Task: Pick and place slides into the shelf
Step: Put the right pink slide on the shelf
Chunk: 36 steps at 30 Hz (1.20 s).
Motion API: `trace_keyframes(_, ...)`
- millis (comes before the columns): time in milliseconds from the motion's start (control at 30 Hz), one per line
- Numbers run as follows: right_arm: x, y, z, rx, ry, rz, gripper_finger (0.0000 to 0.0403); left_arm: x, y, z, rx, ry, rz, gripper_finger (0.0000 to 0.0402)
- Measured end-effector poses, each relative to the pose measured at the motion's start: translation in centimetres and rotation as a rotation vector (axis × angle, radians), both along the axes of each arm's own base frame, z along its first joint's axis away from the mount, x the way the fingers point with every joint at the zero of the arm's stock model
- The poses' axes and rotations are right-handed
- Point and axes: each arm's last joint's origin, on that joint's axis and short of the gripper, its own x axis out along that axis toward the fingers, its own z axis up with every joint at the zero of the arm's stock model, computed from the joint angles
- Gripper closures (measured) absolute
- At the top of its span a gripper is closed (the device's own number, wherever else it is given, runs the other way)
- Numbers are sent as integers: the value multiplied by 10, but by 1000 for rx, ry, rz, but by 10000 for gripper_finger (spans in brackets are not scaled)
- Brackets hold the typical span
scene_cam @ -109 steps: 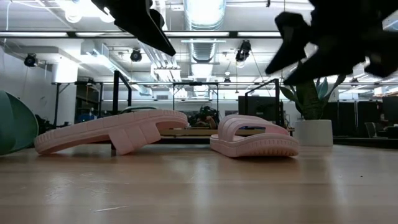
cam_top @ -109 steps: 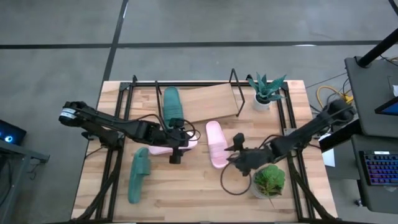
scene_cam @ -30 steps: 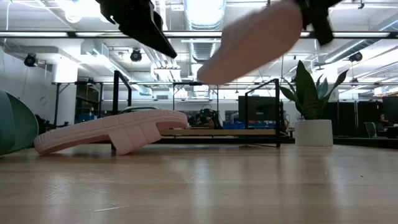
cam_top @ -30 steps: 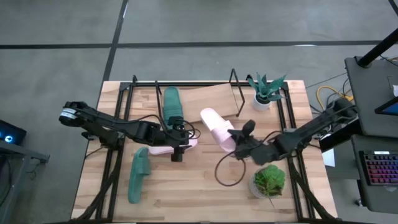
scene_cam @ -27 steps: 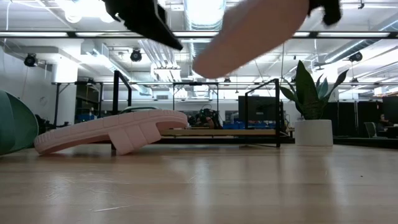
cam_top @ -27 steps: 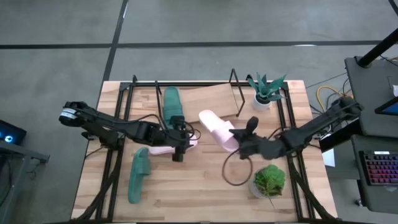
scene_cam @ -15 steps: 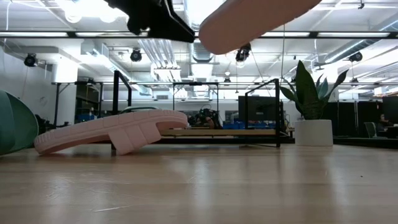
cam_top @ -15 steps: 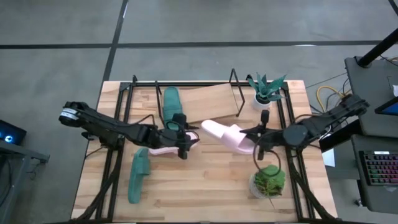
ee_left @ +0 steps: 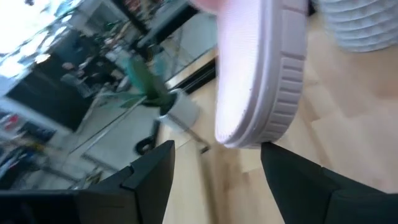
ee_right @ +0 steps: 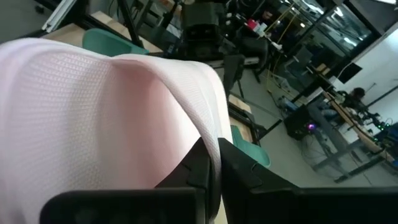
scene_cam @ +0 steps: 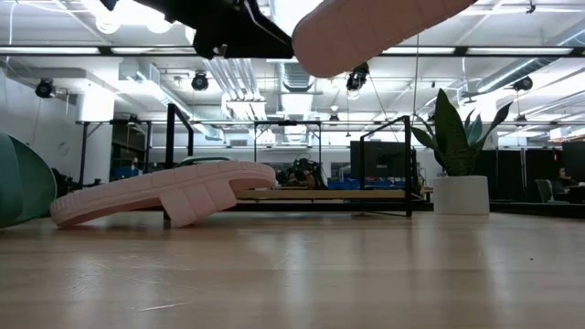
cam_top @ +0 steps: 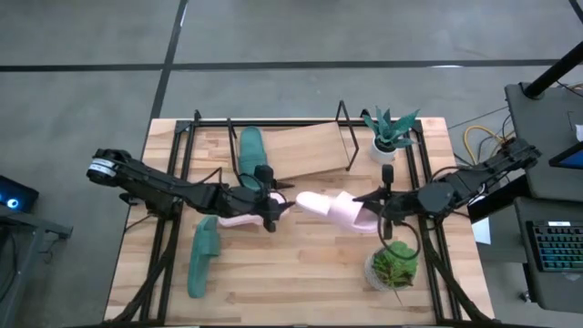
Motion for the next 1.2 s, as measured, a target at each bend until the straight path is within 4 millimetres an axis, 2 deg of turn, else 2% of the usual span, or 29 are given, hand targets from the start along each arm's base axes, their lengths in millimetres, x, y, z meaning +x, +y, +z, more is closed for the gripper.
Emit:
trace_keyframes(333, -3, -1, 1, -5, -2, 1, 390, 5, -6, -10, 1, 20, -47, 176)
trace_keyframes(833, -4, -2, -2, -19, 35, 5, 390, 6, -10, -12, -25, 34, -145, 176)
trace_keyframes(1200, -2, -1, 3, 14, -19, 18, 390, 16, -12, -11, 48, -49, -165, 176)
